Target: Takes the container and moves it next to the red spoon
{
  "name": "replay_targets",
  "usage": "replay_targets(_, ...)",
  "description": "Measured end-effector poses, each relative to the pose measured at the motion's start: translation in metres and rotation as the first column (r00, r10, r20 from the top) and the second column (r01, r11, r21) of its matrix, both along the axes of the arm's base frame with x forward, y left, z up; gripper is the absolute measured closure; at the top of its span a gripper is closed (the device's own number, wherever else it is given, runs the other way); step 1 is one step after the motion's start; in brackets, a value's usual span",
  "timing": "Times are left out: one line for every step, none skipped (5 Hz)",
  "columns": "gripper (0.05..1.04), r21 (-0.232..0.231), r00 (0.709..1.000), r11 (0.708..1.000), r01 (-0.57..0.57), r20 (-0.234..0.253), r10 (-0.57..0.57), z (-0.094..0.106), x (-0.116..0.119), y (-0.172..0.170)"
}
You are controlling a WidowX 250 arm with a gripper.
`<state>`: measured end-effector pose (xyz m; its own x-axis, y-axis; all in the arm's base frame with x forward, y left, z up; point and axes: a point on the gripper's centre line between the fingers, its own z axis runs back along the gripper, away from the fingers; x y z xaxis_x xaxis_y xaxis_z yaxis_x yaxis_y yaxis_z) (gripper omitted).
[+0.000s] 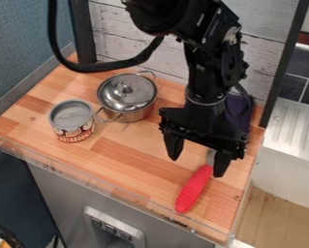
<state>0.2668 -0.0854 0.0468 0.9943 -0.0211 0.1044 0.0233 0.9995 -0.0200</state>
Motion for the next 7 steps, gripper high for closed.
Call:
replay_targets(0.083,0.004,1.0,1.0,0.002,-0.021,-0.002,-0.005,-0.003,0.001)
replay_targets(0.083,0.008,0.994,0.996,-0.094,-0.059,0.095,-0.016,-0.009,0.041)
replay_targets(0.083,0.0,0.988,0.989,-0.151,-0.043,0.151,-0.01,-0.007,0.069)
replay_targets(0.083,0.017,0.966,0.967,-0.255,-0.041,0.255,-0.007,-0.006,0.113)
replay_targets(0.083,0.013,0.942,0.942,-0.336,-0.005,0.336,0.007,0.005,0.147)
replay_targets(0.083,0.014,0.911,0.911,-0.413,0.02,0.412,0.015,0.015,0.181)
replay_targets(0.083,0.021,0.888,0.888,-0.459,0.01,0.459,0.008,0.024,0.202)
